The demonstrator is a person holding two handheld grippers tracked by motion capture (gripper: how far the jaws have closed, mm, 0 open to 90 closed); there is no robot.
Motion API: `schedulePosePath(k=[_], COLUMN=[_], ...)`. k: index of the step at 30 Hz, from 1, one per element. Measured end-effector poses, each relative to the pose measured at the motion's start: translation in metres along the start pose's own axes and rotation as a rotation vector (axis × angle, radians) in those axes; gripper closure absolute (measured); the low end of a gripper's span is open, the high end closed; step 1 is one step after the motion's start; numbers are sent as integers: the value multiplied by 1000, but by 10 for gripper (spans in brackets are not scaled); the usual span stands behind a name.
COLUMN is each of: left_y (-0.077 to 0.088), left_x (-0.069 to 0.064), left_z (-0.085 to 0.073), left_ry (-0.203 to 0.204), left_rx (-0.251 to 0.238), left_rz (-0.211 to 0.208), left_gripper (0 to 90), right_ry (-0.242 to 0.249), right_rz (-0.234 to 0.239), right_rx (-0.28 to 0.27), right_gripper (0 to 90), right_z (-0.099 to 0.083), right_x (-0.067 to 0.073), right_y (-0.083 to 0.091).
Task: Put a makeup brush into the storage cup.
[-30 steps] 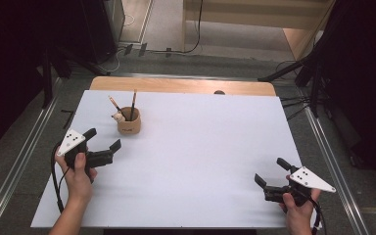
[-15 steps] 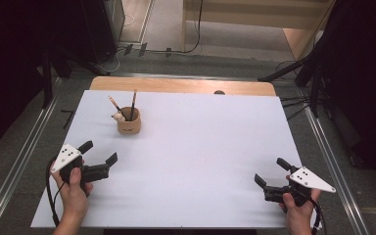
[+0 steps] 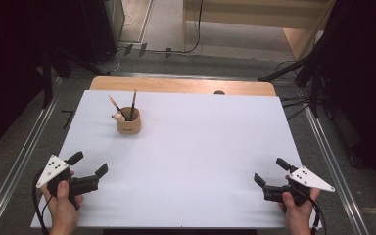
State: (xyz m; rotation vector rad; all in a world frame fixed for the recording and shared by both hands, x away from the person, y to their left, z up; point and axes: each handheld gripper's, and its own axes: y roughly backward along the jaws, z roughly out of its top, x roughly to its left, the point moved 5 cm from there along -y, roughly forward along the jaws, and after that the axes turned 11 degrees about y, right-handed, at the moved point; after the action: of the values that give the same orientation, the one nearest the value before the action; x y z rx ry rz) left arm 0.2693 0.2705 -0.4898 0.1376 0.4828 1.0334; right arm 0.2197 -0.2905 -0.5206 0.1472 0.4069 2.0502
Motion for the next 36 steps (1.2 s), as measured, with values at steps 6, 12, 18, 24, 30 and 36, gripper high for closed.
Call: schedulePosePath(k=[6,12,18,24,30,36], left_y=[13,21,31,33,31,30], left_x=[-1,5,10,9,11,11], left_z=[-4,-9,-12,-12,-12,-12], left_ry=[-20,-7,-18,-21,-13,-20], left_rx=[-5,-7,-12,-18,-12,-8], left_rz=[2,-4,2,-3,-10,-9], left_gripper=[0,0,0,0,0,0], right_ry=[-11,-8,-24,-25,-34,-34], right_rz=[-5,-8,-13,-19,-26,-30], right_rx=[-5,-5,-2,-2,1,4], right_gripper=[0,0,0,0,0,0], right_z=[0,0,-1,-1,-3,-3], right_x=[-1,0,-1,-2,-4,-4], right_y=[2,1,1,2,4,3])
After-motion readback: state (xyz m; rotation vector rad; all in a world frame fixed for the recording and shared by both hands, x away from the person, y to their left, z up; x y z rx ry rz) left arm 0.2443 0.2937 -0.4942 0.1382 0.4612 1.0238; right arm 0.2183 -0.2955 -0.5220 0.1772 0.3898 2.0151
